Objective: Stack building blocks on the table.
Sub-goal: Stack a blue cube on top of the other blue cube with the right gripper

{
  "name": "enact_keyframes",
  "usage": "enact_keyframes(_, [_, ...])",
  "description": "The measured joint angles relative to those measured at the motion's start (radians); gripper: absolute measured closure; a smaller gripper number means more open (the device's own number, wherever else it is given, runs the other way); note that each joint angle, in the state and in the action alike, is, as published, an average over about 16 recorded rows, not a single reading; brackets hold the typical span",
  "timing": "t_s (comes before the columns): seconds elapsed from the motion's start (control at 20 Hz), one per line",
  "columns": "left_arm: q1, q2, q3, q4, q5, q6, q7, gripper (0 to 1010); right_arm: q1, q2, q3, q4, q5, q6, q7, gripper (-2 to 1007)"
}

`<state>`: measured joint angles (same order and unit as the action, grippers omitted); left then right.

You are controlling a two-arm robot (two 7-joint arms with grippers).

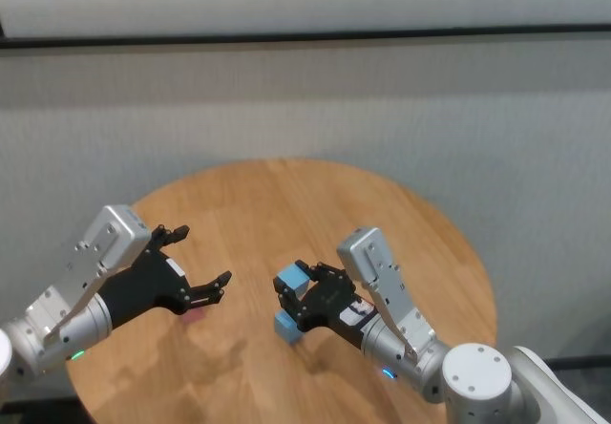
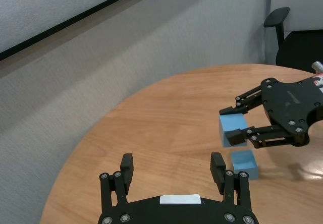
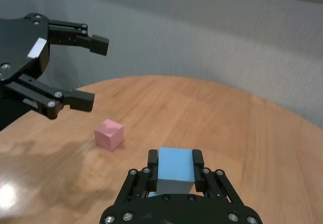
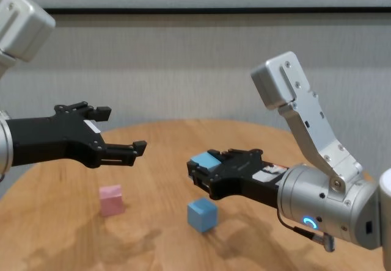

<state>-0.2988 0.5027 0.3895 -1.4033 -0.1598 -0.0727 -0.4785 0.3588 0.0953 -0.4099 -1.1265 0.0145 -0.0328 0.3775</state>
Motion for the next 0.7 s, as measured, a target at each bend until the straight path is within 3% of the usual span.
enact_keyframes(0.7, [0.0,0.0,0.0,0.0,0.0,0.0,0.0,8,-0.01,0.014,-0.026,-0.006,0.034,0.031,-0.007,627])
